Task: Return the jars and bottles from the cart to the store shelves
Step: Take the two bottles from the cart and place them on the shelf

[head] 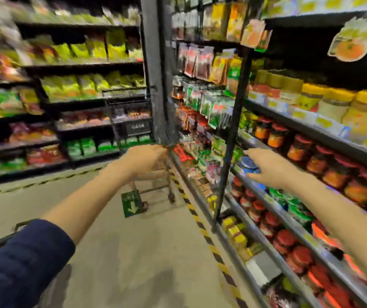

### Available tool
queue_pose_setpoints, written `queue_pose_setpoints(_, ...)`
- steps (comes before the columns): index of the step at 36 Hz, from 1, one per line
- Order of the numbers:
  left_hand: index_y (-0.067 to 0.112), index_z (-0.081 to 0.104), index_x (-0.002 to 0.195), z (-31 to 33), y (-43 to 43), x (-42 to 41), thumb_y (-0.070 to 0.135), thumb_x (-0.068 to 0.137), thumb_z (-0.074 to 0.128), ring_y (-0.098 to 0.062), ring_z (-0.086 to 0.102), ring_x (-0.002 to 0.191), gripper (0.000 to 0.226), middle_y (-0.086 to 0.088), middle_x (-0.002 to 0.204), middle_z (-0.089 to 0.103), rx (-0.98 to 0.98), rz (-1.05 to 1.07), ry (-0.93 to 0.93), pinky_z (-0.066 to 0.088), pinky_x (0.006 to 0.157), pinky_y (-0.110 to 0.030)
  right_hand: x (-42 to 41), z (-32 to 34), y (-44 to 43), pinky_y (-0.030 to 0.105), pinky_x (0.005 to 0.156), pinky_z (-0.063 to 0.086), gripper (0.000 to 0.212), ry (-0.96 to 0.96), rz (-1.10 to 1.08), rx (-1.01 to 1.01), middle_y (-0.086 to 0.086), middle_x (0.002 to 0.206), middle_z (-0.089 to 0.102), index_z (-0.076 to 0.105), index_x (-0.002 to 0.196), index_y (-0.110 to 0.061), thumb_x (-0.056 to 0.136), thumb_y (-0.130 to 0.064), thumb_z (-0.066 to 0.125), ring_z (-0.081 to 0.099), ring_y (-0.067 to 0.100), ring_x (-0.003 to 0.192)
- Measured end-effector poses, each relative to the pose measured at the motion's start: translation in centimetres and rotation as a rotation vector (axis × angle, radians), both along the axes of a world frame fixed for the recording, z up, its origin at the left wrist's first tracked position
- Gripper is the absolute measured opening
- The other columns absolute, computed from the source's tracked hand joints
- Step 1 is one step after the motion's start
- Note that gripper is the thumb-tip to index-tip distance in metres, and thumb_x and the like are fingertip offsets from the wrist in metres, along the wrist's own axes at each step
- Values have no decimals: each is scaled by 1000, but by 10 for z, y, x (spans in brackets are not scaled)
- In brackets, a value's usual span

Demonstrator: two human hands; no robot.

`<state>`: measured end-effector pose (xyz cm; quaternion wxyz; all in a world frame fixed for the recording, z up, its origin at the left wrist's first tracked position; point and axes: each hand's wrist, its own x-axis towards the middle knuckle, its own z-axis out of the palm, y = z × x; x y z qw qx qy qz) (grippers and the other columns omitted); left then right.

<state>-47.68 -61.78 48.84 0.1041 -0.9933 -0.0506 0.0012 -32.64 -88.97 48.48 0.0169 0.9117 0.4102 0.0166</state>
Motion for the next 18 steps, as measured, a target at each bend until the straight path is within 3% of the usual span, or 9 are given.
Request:
queue_pose_setpoints(3,13,27,146,-6,48,-10,51,88,50,-24,40,133,73,-6,149,37,24,81,24,39,103,-34,5,-4,63,35,112,30,71,16,76,-35,7,151,30,22,146,-12,90,-41,53,32,23,138)
queue_pose_setpoints(8,13,28,145,-15,124,-11,52,87,50,-24,41,133,73,-6,146,41,82,173,55,38,108,-40,16,-15,163,37,109,33,72,-22,176,-42,10,148,35,21,146,-11,89,-40,54,35,26,134)
queue_pose_setpoints(13,11,23,147,-28,191,-6,51,90,47,-23,34,137,74,-7,150,35,127,226,105,26,116,-40,22,-26,250,35,114,23,70,0,253,-47,9,150,31,18,147,-11,91,-38,50,30,25,137)
queue_pose_setpoints(18,11,24,146,-42,246,8,51,89,49,-24,40,133,74,-7,146,41,108,258,119,29,113,-40,41,-38,317,37,114,25,70,24,302,-73,9,152,28,20,146,-11,91,-41,51,28,25,138)
